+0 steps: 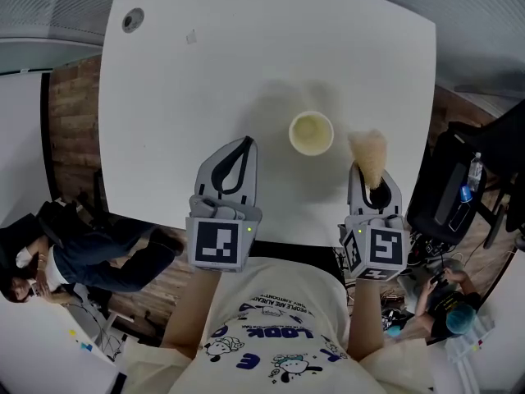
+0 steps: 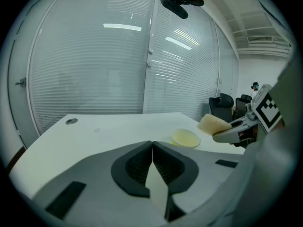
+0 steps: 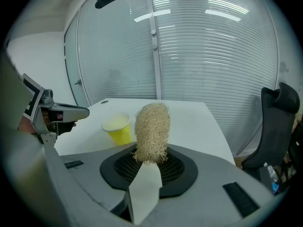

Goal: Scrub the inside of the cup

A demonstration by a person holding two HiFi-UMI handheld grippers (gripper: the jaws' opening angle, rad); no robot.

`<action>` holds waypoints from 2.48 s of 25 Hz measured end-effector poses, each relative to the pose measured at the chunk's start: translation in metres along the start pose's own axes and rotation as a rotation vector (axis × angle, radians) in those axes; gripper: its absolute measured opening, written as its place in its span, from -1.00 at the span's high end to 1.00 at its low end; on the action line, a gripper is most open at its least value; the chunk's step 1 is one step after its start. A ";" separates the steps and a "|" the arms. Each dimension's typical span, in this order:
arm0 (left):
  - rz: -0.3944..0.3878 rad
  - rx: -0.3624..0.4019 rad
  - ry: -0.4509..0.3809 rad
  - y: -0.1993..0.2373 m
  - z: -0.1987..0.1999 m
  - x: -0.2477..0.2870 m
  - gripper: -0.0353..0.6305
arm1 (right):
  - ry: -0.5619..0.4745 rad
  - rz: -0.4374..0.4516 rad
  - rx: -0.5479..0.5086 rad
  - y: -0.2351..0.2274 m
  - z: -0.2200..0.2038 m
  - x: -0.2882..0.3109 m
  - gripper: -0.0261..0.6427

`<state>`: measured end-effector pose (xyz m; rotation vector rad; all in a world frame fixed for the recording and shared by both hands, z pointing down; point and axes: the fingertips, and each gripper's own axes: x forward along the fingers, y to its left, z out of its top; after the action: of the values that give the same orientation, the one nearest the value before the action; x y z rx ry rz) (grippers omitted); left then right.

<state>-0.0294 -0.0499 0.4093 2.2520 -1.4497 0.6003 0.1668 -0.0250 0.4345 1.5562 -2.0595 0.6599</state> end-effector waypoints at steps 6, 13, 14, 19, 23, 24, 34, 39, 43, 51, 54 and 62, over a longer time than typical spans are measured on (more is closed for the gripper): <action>-0.157 0.025 0.013 -0.008 -0.010 0.012 0.62 | 0.014 0.001 0.002 0.004 0.003 0.011 0.67; -0.354 0.153 0.032 -0.026 -0.017 0.026 0.49 | 0.036 -0.001 0.029 0.000 -0.002 0.023 0.67; -0.374 0.168 0.039 -0.029 -0.019 0.029 0.44 | 0.040 -0.001 0.035 -0.001 -0.003 0.024 0.67; -0.462 0.269 0.025 -0.042 -0.018 0.038 0.23 | 0.050 0.004 0.030 0.000 -0.003 0.033 0.67; -0.531 0.329 0.015 -0.056 -0.017 0.046 0.13 | 0.055 0.006 0.029 0.000 -0.003 0.038 0.67; -0.552 0.334 0.020 -0.059 -0.018 0.048 0.07 | 0.057 0.008 0.029 0.001 -0.004 0.039 0.67; -0.636 0.303 0.003 -0.081 -0.012 0.057 -0.11 | 0.056 0.036 0.023 0.010 -0.001 0.049 0.67; -0.657 0.305 0.000 -0.088 -0.013 0.062 -0.11 | 0.045 0.071 -0.020 0.016 0.002 0.054 0.67; -0.665 0.315 -0.004 -0.092 -0.013 0.065 -0.11 | 0.034 0.094 -0.055 0.021 0.004 0.058 0.67; -0.657 0.298 -0.022 -0.097 -0.010 0.070 -0.11 | 0.024 0.128 -0.071 0.026 0.004 0.060 0.67; -0.641 0.273 -0.031 -0.097 -0.008 0.073 -0.11 | 0.021 0.141 -0.077 0.029 0.004 0.060 0.67; -0.615 0.263 -0.056 -0.097 -0.003 0.074 -0.10 | 0.011 0.150 -0.068 0.028 0.006 0.059 0.67</action>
<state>0.0865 -0.0660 0.4430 2.7471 -0.6494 0.5440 0.1248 -0.0650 0.4643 1.3675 -2.1822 0.6432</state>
